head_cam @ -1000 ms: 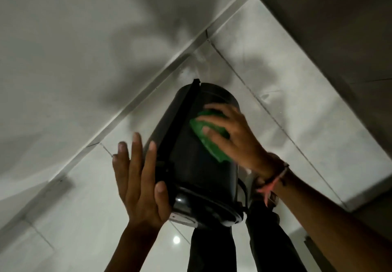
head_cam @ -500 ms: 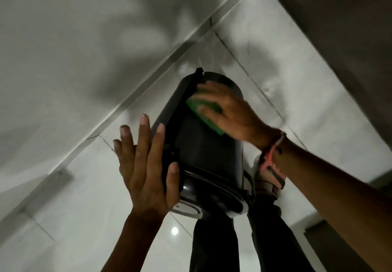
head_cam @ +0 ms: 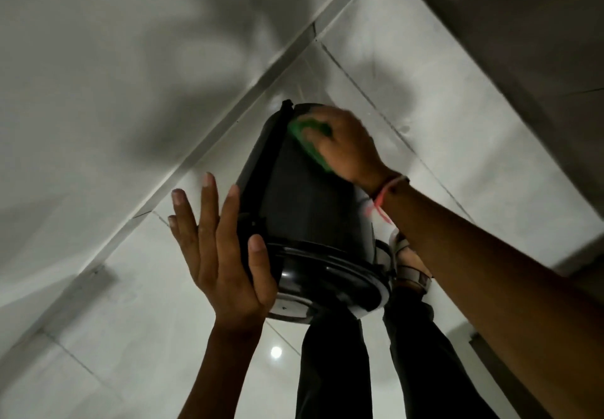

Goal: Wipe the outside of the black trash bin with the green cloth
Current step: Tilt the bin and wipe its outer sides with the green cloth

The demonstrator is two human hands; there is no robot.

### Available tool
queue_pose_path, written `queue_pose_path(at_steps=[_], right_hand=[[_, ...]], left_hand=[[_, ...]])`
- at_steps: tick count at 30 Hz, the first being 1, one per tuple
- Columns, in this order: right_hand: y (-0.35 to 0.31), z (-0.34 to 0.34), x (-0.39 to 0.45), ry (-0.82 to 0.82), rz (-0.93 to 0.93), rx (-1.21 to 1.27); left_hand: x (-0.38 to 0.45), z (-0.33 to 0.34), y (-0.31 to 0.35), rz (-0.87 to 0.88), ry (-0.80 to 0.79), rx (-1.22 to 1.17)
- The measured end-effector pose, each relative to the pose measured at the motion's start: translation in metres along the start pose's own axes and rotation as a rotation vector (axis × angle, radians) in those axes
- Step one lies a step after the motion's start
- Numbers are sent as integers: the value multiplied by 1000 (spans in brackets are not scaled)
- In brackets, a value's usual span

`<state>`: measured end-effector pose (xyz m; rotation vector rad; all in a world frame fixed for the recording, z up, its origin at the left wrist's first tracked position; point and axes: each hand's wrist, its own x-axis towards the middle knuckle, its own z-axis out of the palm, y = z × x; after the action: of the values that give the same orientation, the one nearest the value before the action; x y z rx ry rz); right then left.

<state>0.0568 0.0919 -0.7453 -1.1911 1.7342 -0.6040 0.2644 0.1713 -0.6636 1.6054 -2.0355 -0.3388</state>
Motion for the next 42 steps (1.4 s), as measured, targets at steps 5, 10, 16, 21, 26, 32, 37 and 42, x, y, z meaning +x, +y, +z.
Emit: queue_pose_path(at_steps=[5, 10, 16, 21, 26, 32, 37, 42], right_hand=[[23, -11, 20, 50, 429, 279], [-6, -32, -49, -376, -38, 291], [4, -24, -116, -208, -47, 347], [77, 0, -93, -2, 645, 781], [103, 4, -27, -11, 902, 817], [50, -12, 35, 54, 576, 448], [-14, -22, -39, -145, -19, 201], [-2, -20, -135, -74, 93, 492]], left_hand=[[10, 7, 7, -51, 47, -23], [6, 0, -2, -154, 108, -17], [-15, -5, 5, -188, 90, -25], [-14, -1, 6, -120, 82, -18], [-16, -5, 3, -44, 24, -15], [-7, -3, 5, 2, -2, -19], [-5, -2, 16, -64, 26, -2], [-3, -12, 1, -165, 71, 18]])
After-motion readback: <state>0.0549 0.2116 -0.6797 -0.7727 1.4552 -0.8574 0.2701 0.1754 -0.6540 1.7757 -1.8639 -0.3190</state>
